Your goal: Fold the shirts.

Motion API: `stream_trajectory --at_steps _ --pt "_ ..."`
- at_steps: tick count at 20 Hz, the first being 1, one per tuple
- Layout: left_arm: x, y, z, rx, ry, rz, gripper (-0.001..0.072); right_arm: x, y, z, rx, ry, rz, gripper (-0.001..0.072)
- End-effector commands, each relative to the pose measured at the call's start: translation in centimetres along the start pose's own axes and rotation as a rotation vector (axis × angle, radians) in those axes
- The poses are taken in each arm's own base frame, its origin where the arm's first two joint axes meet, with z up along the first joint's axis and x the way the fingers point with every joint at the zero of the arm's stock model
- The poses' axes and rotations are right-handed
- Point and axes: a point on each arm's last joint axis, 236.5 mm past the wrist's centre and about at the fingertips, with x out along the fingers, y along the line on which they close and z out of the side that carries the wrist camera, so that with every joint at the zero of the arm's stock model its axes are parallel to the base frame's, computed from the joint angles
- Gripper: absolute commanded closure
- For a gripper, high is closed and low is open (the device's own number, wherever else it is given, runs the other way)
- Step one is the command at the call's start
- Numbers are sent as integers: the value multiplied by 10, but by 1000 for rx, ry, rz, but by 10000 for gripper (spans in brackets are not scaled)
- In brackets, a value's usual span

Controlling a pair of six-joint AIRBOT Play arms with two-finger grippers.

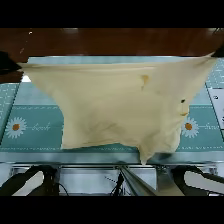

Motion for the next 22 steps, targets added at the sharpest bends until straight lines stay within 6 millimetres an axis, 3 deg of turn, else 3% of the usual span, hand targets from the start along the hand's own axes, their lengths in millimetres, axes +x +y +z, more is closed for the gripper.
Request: stream_trajectory --at_steps 1,4,10,13,15,18,21,22 --pt "80 21 22 -31 33 -21 693 82 -3 53 3 -92 6 683" --pt "135 35 35 -56 24 -14 692 129 -8 77 23 -145 10 683" --pt "218 41 53 -88 -31 -21 692 204 -32 97 81 -194 1 683" --pt "257 39 29 -93 58 -34 692 241 -41 73 117 -93 -1 683" --pt "272 42 11 -105 123 -41 691 257 -43 54 99 -18 0 683" --pt "269 45 -11 -123 216 -56 692 255 -44 29 79 92 0 683" --pt "252 42 -54 -146 409 -100 692 240 -55 -19 64 299 -42 683" --pt "250 41 -60 -152 437 -107 692 238 -58 -34 63 363 -53 683"
